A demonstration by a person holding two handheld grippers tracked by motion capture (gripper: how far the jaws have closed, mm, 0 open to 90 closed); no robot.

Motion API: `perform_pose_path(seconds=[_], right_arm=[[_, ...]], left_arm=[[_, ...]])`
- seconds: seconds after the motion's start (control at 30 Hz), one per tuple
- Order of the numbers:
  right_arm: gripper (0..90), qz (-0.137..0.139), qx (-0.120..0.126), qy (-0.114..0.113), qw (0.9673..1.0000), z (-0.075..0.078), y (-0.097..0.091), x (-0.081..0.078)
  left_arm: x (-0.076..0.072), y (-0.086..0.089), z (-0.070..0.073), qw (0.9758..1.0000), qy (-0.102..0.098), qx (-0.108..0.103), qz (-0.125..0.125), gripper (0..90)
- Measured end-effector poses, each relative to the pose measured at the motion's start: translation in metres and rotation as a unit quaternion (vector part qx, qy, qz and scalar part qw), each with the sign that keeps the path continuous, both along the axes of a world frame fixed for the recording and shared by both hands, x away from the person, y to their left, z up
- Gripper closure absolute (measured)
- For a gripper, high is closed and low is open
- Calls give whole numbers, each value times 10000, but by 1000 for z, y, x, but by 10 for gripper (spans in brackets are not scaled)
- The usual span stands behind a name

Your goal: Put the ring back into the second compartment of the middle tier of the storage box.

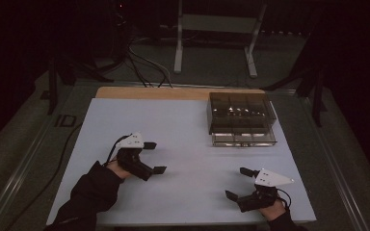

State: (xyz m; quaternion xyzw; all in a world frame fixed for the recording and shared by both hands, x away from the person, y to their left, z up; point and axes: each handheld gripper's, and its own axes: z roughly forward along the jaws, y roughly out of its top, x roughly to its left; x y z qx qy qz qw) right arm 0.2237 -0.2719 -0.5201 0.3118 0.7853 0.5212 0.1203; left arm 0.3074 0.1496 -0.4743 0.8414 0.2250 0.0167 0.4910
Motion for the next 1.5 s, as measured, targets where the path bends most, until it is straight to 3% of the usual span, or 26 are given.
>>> perform_pose_path(seconds=[0.47,0.53,0.77,0.93,1.17,1.5], right_arm=[[0,-27,-45,-8,10000,0,1,0],[0,-29,-23,-8,10000,0,0,0],[0,-59,-20,-12,10000,0,-1,0],[0,-93,-21,-55,9999,1,-3,0],[0,-85,-24,-92,9999,0,-3,1],[0,-82,-95,-109,9999,-2,-3,3]], left_arm=[[-31,46,-29,9986,225,69,463,8],[-36,52,-32,9983,200,213,510,8],[-51,69,-36,9975,184,227,639,8],[-59,74,-35,9971,100,200,721,8],[-57,75,-40,9964,78,75,846,8],[-58,74,-42,9971,135,19,751,8]])
